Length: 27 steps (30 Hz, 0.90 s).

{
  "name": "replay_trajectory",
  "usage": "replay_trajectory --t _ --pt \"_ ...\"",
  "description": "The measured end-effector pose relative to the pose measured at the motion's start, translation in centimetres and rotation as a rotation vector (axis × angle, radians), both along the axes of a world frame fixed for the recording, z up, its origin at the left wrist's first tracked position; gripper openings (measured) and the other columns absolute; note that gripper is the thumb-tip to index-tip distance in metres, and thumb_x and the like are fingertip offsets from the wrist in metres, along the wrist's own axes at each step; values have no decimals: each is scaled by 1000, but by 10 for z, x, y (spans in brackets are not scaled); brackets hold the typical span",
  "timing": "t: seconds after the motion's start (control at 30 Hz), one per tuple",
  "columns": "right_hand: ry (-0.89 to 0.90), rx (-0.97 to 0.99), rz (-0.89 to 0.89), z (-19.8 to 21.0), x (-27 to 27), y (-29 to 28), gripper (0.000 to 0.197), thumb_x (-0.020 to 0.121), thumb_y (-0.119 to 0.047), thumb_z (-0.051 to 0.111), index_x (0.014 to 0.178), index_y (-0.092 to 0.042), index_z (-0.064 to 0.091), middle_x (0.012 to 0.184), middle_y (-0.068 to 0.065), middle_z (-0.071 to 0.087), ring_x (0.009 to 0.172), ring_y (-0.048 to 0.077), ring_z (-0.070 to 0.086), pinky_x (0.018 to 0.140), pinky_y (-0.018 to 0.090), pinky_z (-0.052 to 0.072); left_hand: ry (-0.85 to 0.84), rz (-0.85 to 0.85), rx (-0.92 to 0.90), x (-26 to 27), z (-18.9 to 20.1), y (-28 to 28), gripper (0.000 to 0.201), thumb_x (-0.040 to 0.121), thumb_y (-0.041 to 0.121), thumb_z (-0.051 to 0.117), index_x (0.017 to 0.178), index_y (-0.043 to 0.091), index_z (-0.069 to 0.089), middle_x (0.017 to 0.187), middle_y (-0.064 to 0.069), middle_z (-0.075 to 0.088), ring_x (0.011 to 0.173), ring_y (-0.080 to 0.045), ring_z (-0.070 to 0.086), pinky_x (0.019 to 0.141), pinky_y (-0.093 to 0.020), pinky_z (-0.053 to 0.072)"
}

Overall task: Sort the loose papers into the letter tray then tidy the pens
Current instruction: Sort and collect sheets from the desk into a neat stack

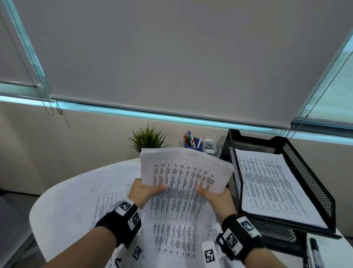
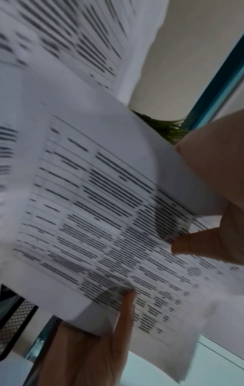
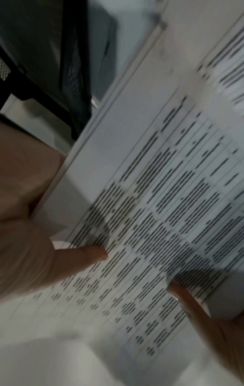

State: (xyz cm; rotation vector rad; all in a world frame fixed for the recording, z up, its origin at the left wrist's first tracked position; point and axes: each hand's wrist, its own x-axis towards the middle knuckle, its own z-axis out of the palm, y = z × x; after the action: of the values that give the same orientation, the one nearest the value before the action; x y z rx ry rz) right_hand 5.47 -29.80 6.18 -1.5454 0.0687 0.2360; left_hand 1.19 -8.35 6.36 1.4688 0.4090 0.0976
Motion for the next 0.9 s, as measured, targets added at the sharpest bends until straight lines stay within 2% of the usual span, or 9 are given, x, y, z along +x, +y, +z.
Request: replay_trajectory --t 0.1,0.2,0.3,0.37,0.43,0.53,0.7,0.8,0.9 --pt "5 -5 -26 -12 -3 1 98 42 -41 91 125 -6 52 109 4 70 101 19 66 94 42 52 30 28 -2 -3 -7 -6 26 66 3 80 88 10 67 85 -6 74 84 -21 69 86 -42 53" --pt "20 13 -44 -10 -1 2 70 56 -28 89 116 -9 58 108 4 70 101 21 66 97 44 49 2 30 -4 2 -8 -2 36 65 7 81 98 5 66 94 -11 72 89 -25 69 85 -43 54" --pt "4 32 -11 -8 -6 8 108 49 -43 91 136 -4 39 127 3 59 118 20 55 108 43 37 44 39 46 -1 -19 1 28 65 12 81 88 8 65 83 -6 72 79 -17 69 82 -37 54" --pt "9 44 -28 -11 -10 8 85 66 -28 85 131 -8 34 123 -5 51 117 15 47 106 29 29 115 29 123 -8 -32 -1 22 68 16 80 78 9 63 70 -3 71 66 -11 67 77 -34 54" --pt "13 48 -1 -14 -9 7 66 80 -17 73 134 -11 36 112 -5 50 112 15 49 99 27 32 156 52 142 -11 -47 0 33 68 21 80 91 4 65 88 -10 73 81 -20 69 85 -39 53" --pt "-31 22 45 -15 -7 4 25 88 -11 63 104 -27 51 96 -16 58 94 5 56 94 26 37 148 52 185 -13 -52 3 40 69 24 80 102 6 65 100 -7 70 95 -24 66 89 -38 51" --pt "-77 -13 64 -11 -1 3 28 91 -5 57 93 -33 56 95 -15 62 92 1 57 94 30 41 41 -27 198 -26 -44 12 15 77 14 74 90 19 69 91 3 73 86 -15 69 69 -19 52" --pt "-33 -42 75 -17 -4 0 28 90 -3 58 110 -22 58 98 -11 63 93 7 59 95 31 40 100 -2 120 -37 -53 30 12 83 13 68 85 0 68 80 -5 69 75 -25 62 67 -30 48" --pt "56 -59 70 -28 -9 -4 37 88 -3 60 124 -8 54 106 0 64 93 14 58 95 32 40 174 79 219 -49 -63 59 11 86 9 63 76 8 68 73 -4 69 76 -24 61 69 -30 47"
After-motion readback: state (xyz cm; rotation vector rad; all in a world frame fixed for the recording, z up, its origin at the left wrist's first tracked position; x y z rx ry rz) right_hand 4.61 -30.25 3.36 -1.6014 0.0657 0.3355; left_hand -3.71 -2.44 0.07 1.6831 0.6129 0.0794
